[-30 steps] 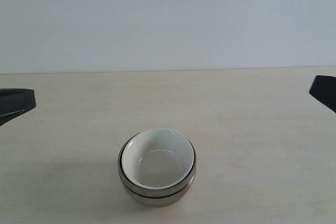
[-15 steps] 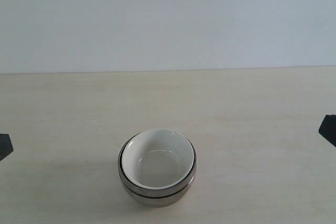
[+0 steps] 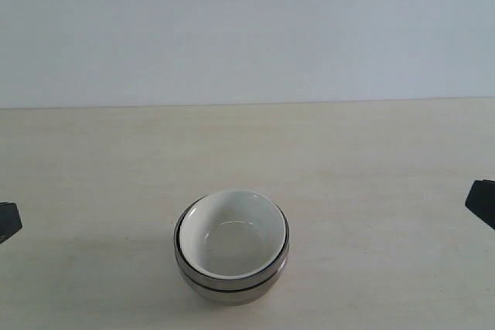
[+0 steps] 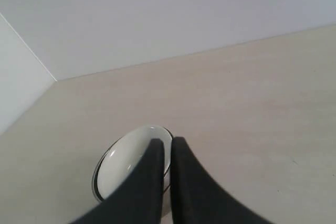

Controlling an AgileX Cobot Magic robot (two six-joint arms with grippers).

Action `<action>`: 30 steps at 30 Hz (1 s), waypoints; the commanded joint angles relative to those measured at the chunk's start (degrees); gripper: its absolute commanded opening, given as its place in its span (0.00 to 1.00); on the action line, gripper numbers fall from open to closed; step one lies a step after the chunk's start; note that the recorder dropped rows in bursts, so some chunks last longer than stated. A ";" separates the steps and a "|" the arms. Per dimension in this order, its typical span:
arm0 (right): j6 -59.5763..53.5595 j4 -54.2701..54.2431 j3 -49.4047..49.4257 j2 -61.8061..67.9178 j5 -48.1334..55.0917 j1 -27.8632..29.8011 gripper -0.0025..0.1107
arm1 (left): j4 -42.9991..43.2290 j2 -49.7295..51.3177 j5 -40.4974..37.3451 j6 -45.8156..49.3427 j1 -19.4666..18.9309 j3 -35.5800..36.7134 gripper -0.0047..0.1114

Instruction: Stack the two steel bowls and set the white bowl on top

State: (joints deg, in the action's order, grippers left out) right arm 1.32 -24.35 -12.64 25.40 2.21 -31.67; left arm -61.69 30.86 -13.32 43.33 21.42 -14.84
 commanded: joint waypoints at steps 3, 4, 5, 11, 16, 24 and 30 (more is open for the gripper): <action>-0.10 0.33 0.09 -0.45 0.07 0.15 0.02 | -0.62 -0.48 0.04 0.21 -0.16 0.20 0.07; -0.10 0.33 0.09 -0.45 0.07 0.15 0.02 | -0.62 -0.48 0.04 0.21 -0.16 0.20 0.07; -0.10 0.33 0.09 -0.45 0.07 0.15 0.02 | -0.62 -0.48 0.04 0.21 -0.16 0.20 0.07; -0.10 0.33 0.09 -0.45 -0.07 0.15 0.02 | -0.22 -9.24 0.20 0.19 -5.00 0.20 0.07; -0.20 0.33 0.09 -0.45 -0.05 0.15 0.02 | -0.22 -23.37 0.39 4.30 -9.84 0.20 0.07; -0.17 0.33 0.09 -0.45 -0.20 0.15 0.02 | -0.22 -30.86 1.17 14.54 -15.69 0.20 0.07; -0.17 0.33 0.09 -0.45 -0.31 0.15 0.02 | -0.22 -30.86 -0.03 14.78 -24.34 0.57 0.07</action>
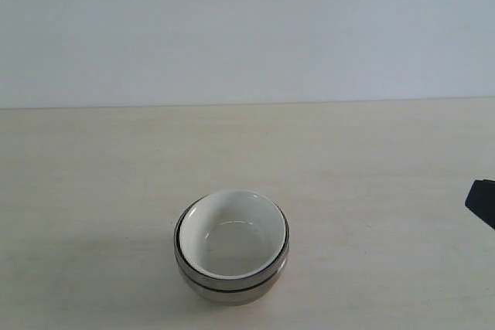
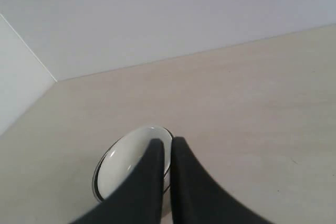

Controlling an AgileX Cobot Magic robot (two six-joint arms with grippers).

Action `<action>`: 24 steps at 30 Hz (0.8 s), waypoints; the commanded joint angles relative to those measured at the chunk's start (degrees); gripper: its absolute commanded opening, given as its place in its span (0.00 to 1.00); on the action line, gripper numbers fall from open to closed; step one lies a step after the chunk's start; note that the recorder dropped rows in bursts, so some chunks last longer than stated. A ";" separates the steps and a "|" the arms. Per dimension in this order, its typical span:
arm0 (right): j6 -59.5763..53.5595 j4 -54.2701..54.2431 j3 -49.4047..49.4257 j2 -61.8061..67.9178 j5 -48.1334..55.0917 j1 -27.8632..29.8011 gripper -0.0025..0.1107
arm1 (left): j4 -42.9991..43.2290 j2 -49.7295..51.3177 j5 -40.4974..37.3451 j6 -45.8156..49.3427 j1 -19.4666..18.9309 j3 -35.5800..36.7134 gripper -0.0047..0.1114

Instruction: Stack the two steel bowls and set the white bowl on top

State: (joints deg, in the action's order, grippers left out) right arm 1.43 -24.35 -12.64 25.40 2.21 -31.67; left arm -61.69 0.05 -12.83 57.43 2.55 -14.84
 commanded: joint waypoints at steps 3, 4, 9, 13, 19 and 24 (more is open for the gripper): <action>-0.28 0.33 0.09 -0.45 -0.43 0.15 0.02 | -0.22 -0.05 -0.06 1.03 -7.07 1.42 0.07; -0.28 0.33 0.09 -0.45 -0.43 0.15 0.02 | -0.22 -0.05 0.10 1.28 -7.32 1.72 0.07; -0.28 0.33 0.09 -0.45 -0.43 0.15 0.02 | -0.69 -0.05 5.84 1.11 -7.33 7.37 0.07; -0.28 0.33 0.09 -0.45 -0.43 0.15 0.02 | -0.69 -0.05 7.31 0.41 -7.33 12.20 0.07; -0.28 0.33 0.09 -0.45 -0.43 0.15 0.02 | 12.42 -0.05 6.99 -12.35 -7.33 14.84 0.07; -0.28 0.33 0.09 -0.45 -0.43 0.15 0.02 | 37.25 -0.05 5.56 -37.69 -7.33 14.84 0.07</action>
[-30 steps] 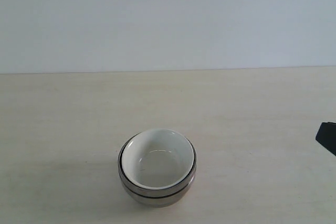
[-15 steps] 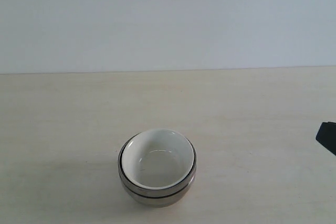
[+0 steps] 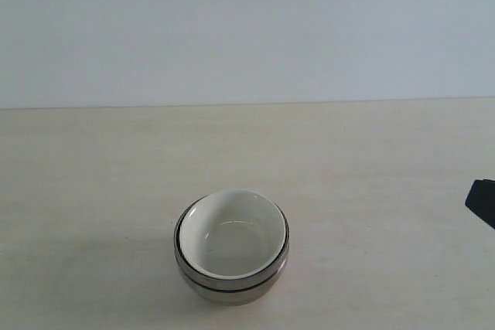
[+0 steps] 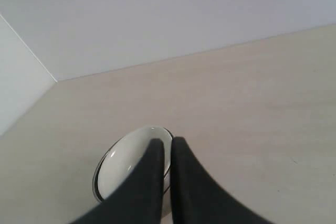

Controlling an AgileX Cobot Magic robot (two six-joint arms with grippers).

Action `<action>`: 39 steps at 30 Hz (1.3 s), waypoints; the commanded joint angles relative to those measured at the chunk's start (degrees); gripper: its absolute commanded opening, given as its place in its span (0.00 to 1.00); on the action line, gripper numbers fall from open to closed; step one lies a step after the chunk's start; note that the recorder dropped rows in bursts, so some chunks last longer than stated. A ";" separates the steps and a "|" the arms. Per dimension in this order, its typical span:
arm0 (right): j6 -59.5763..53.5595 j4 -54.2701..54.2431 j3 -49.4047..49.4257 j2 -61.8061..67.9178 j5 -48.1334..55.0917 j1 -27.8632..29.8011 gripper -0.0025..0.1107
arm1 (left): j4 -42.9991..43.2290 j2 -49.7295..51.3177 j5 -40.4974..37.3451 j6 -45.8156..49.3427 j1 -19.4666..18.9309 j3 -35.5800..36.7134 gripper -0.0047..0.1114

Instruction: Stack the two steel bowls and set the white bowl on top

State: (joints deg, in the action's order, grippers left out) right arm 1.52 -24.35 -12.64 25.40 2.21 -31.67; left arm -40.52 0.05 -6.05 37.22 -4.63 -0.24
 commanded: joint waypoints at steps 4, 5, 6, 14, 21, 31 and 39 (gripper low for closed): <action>-0.37 0.33 0.09 -0.45 -0.43 0.15 0.02 | 22.31 -0.05 -3.65 -25.59 -0.15 0.24 0.07; -0.37 0.33 0.09 -0.45 -0.43 0.15 0.02 | 24.89 -0.05 -4.85 -27.52 -0.15 0.24 0.07; -0.37 0.33 0.09 -0.45 -0.43 0.15 0.02 | 28.06 -0.05 -6.76 -29.42 -0.15 0.24 0.07; -0.37 0.33 0.09 -0.45 -0.43 0.15 0.02 | 32.39 -0.05 -10.77 -32.75 -0.15 0.24 0.07; -0.37 0.33 0.09 -0.45 -0.43 0.15 0.02 | 32.38 -0.05 -11.41 -32.58 -0.15 0.24 0.07; -0.37 0.33 0.09 -0.45 -0.43 0.15 0.02 | 32.38 -0.05 -11.41 -32.58 -0.15 0.24 0.07; -0.37 0.33 0.09 -0.45 -0.43 0.15 0.02 | 32.38 -0.05 -11.54 -32.57 2.76 0.24 0.07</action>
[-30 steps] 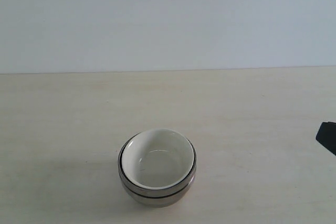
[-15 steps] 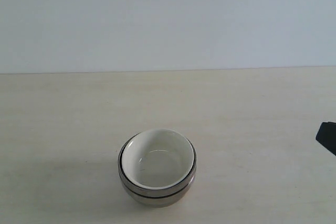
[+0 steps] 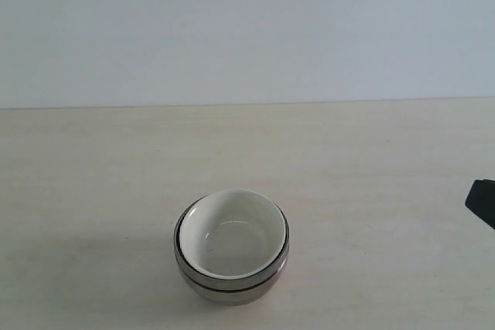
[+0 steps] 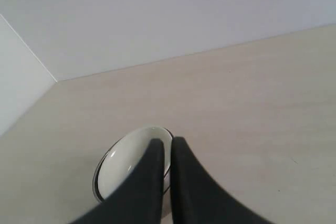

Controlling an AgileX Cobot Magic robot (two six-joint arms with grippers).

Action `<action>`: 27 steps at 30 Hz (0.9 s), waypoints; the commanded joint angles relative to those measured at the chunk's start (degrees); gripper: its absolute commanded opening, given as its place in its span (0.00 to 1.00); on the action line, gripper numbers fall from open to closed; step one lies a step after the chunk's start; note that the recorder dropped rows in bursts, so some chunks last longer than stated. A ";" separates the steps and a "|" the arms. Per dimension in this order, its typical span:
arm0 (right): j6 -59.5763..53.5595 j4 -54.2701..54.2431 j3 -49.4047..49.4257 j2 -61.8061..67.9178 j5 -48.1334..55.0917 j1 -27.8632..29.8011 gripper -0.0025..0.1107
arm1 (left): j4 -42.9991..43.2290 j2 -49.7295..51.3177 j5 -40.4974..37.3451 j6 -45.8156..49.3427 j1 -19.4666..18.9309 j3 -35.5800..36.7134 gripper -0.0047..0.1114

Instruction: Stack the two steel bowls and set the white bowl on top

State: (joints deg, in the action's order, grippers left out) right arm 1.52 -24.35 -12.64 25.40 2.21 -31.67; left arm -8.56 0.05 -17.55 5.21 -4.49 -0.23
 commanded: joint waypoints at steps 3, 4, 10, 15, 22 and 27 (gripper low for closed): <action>-0.37 0.33 0.09 -0.45 -0.43 0.15 0.02 | 0.42 -0.05 -0.04 -0.56 4.53 0.23 0.07; -0.37 0.33 0.09 -0.45 -0.43 0.15 0.02 | 0.42 -0.05 -0.04 -0.56 4.45 0.23 0.07; -0.37 0.33 0.09 -0.45 -0.57 0.15 0.02 | 0.42 -0.05 -0.04 -0.56 4.09 0.23 0.07; -0.37 0.33 0.09 -0.45 -0.57 0.15 0.02 | 0.42 -0.05 -0.04 -0.56 4.09 0.23 0.07; -0.37 0.33 0.09 -2.44 -0.37 2.22 0.02 | 0.42 -0.05 -0.04 -0.56 4.09 0.23 0.07; -0.37 0.33 0.09 -10.04 -0.48 11.37 0.02 | 0.42 -0.05 -0.04 -0.56 4.09 0.23 0.07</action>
State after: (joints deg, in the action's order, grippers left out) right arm 1.52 -24.35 -12.64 19.10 2.21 -24.22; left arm -8.44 0.05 -17.55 5.21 -0.47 -0.23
